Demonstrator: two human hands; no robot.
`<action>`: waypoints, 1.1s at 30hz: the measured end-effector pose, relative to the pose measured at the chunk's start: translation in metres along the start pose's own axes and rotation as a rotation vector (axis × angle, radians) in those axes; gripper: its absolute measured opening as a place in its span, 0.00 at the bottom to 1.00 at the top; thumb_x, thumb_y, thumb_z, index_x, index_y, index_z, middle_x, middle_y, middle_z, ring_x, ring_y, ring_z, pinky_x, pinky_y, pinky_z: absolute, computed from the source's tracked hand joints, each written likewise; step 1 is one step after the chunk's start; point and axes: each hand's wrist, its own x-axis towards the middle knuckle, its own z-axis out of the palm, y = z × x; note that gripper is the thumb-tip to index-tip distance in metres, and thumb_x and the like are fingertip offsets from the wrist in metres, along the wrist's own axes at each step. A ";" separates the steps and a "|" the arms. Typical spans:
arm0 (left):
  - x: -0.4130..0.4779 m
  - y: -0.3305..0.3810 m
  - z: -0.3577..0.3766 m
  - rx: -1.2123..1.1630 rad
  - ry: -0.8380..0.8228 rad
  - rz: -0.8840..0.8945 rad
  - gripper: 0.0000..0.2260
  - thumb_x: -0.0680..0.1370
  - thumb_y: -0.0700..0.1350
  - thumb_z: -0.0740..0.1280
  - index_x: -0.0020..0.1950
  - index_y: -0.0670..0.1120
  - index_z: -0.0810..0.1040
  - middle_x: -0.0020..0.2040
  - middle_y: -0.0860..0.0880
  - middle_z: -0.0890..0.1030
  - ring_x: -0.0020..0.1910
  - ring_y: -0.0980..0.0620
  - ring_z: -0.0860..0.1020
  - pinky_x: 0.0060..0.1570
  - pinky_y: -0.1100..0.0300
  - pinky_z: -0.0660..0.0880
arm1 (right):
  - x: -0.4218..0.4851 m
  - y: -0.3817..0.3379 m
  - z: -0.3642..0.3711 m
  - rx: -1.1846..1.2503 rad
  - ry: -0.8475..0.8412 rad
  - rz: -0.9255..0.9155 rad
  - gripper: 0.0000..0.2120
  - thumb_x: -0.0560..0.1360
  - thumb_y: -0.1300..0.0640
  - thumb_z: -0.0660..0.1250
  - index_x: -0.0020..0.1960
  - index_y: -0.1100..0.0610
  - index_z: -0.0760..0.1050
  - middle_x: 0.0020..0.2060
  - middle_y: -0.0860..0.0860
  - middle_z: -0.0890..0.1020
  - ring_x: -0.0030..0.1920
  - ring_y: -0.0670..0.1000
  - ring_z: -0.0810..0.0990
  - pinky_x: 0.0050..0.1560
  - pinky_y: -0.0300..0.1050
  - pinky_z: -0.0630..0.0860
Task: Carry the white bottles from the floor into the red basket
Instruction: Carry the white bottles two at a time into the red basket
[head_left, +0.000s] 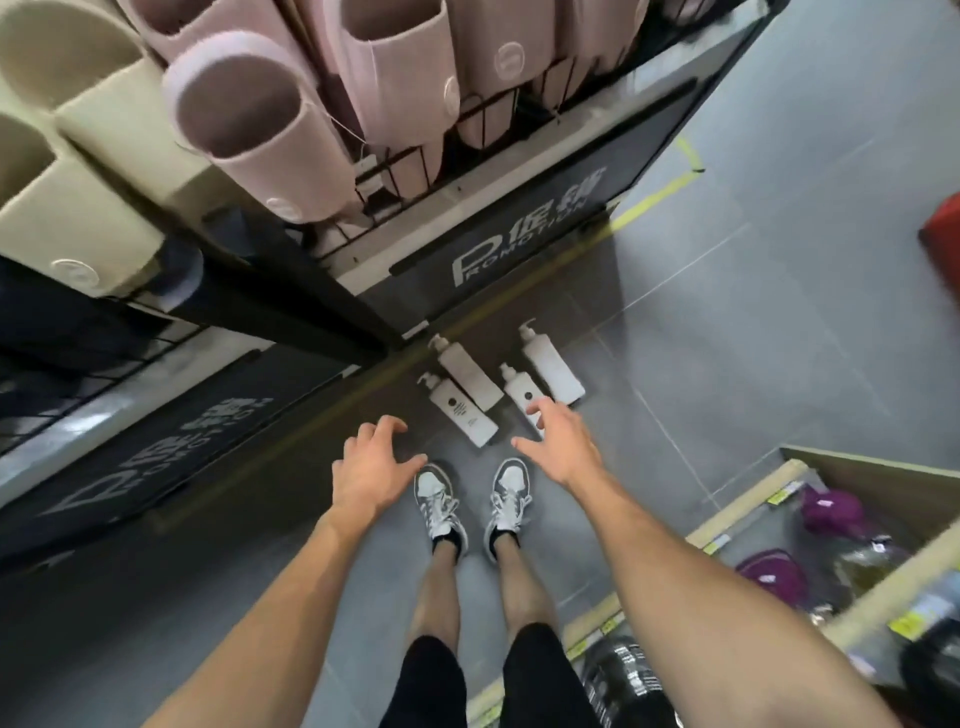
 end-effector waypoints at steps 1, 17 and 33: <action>0.009 -0.001 0.010 -0.031 -0.014 -0.016 0.24 0.75 0.60 0.70 0.67 0.55 0.69 0.64 0.48 0.73 0.63 0.44 0.73 0.61 0.43 0.72 | 0.010 0.004 0.006 -0.007 -0.003 0.003 0.24 0.76 0.46 0.72 0.68 0.51 0.71 0.62 0.52 0.77 0.64 0.55 0.74 0.63 0.53 0.74; 0.201 -0.021 0.194 -0.493 -0.058 -0.230 0.22 0.75 0.50 0.75 0.65 0.45 0.73 0.57 0.47 0.77 0.57 0.47 0.77 0.53 0.58 0.75 | 0.206 0.089 0.149 0.034 -0.005 0.026 0.24 0.77 0.48 0.72 0.69 0.52 0.69 0.63 0.55 0.77 0.64 0.58 0.75 0.64 0.56 0.73; 0.388 -0.050 0.325 -0.800 -0.024 -0.593 0.13 0.75 0.46 0.75 0.52 0.43 0.74 0.51 0.43 0.82 0.49 0.49 0.80 0.41 0.61 0.75 | 0.350 0.128 0.289 0.102 0.084 -0.052 0.27 0.74 0.52 0.73 0.70 0.53 0.69 0.64 0.57 0.74 0.63 0.61 0.74 0.56 0.55 0.75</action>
